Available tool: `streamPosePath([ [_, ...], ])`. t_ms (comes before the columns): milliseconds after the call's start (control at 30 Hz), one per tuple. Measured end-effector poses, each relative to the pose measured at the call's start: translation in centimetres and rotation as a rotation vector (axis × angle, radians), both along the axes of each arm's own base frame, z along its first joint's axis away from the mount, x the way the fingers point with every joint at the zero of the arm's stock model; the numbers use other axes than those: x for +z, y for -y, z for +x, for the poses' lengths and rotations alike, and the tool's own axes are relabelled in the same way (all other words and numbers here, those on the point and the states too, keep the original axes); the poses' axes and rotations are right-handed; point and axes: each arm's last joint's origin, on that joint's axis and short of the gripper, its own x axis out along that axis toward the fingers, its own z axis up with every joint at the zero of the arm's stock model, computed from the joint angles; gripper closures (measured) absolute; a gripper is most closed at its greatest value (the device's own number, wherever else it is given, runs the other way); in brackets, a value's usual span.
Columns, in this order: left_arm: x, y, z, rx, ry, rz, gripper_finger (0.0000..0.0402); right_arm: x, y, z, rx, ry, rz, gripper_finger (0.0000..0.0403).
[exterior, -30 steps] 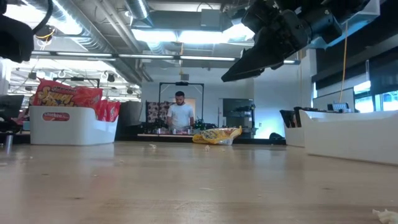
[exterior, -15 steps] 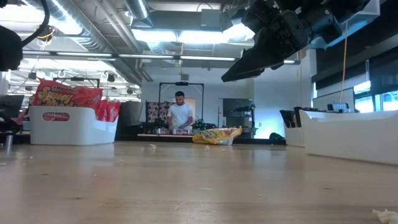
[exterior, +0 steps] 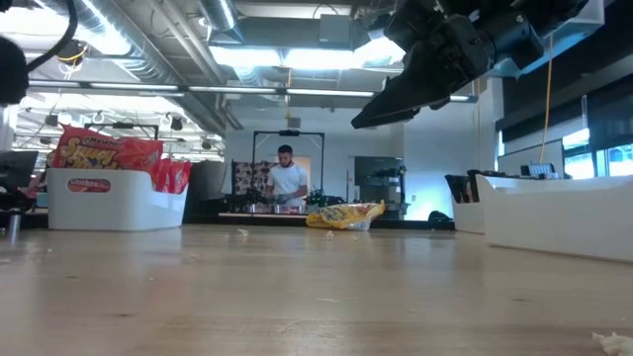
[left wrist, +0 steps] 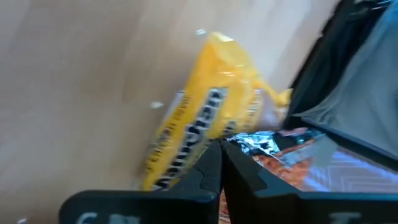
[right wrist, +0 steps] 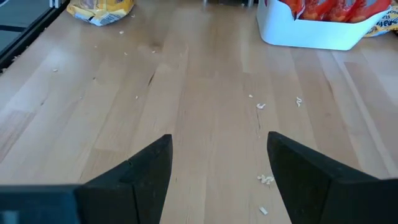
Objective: Sort Maruchan noodles
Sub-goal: Put the black noodle into the top right white bin
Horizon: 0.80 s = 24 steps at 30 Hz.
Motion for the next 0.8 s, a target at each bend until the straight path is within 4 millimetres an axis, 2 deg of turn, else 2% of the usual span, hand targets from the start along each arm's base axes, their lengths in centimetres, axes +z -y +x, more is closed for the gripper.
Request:
streamPosePath([
  [233, 3.3, 0.1, 1.6, 0.017, 0.144, 0.016, 0.0401, 0.3, 0.0, 0.2, 0.0, 0.034, 0.001, 0.0159],
  [500, 6.7, -1.4, 4.6, -0.004, 0.422, 0.202, 0.0401, 0.3, 0.0, 0.1, 0.001, 0.034, 0.001, 0.0159],
  [600, 6.8, -2.2, 5.8, -0.03, 0.482, 0.3, 0.0401, 0.3, 0.0, 0.1, 0.001, 0.03, 0.001, 0.0159],
  [800, 5.8, -3.7, 8.5, -0.07, 0.552, 0.417, 0.0401, 0.0, 0.0, 0.0, -0.005, -0.008, 0.01, 0.0159],
])
